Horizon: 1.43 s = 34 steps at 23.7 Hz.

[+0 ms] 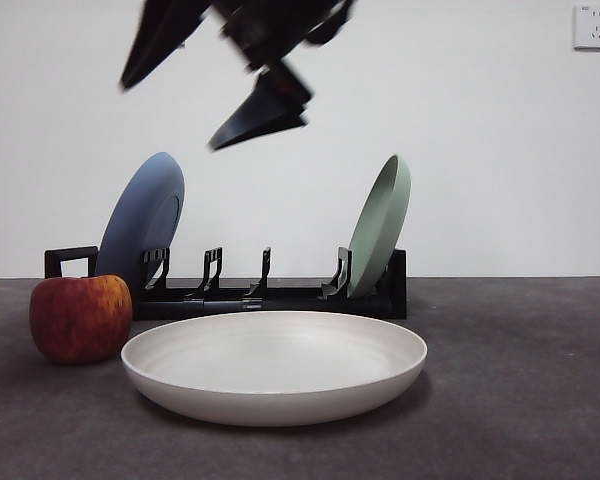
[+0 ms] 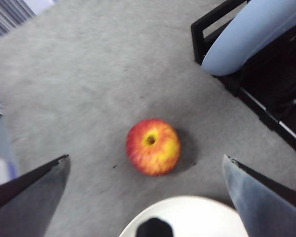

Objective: Take the yellow plate from the plate rack,put the plate on the table,take the apple from the table,put the apple in the plate

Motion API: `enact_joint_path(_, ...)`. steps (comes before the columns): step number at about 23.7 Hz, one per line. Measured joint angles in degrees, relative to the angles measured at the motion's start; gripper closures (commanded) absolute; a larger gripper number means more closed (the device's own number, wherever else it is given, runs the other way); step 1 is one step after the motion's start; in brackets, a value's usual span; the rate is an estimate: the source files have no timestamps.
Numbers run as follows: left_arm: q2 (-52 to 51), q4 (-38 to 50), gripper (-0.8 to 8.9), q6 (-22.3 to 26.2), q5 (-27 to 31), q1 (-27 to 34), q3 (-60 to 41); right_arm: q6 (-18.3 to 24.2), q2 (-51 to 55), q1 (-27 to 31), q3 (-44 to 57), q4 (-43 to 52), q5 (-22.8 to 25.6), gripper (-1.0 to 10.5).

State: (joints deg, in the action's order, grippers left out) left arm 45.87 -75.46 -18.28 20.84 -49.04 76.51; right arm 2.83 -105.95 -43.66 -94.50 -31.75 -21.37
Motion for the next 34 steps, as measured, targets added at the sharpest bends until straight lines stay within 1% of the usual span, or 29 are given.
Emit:
enact_joint_path(7,0.0,0.0,8.20,0.0,0.0,0.0,0.0,1.3,-16.7,-3.3,-17.4,-5.8,2.3,2.8)
enact_joint_path(9,0.0,0.0,8.20,0.2,0.0,-0.1,0.0,1.5,-19.7,-4.0,-19.7,-6.0,3.8,2.8)
enact_joint_path(14,0.2,0.0,8.20,0.2,0.0,-0.8,0.0,1.5,-23.8,-4.6,-20.3,-8.1,4.4,2.8)
enact_joint_path(20,1.3,0.1,8.20,0.3,0.0,-1.9,0.0,1.5,-24.5,-6.2,-20.3,-7.5,4.9,2.8)
enact_joint_path(27,2.2,0.5,8.20,0.3,0.0,-4.7,0.0,0.8,-27.0,-6.4,-20.3,-7.5,6.6,2.8)
enact_joint_path(31,2.2,0.5,8.20,0.3,0.0,-5.1,0.0,0.5,-28.3,-6.5,-20.3,-7.7,6.6,2.9)
enact_joint_path(32,2.2,0.5,8.20,0.3,0.0,-5.1,0.0,0.4,-28.8,-6.6,-20.3,-8.0,6.6,3.0)
enact_joint_path(34,2.2,0.5,8.20,0.3,0.0,-5.1,0.0,0.2,-29.7,-7.1,-20.3,-8.8,7.7,4.1)
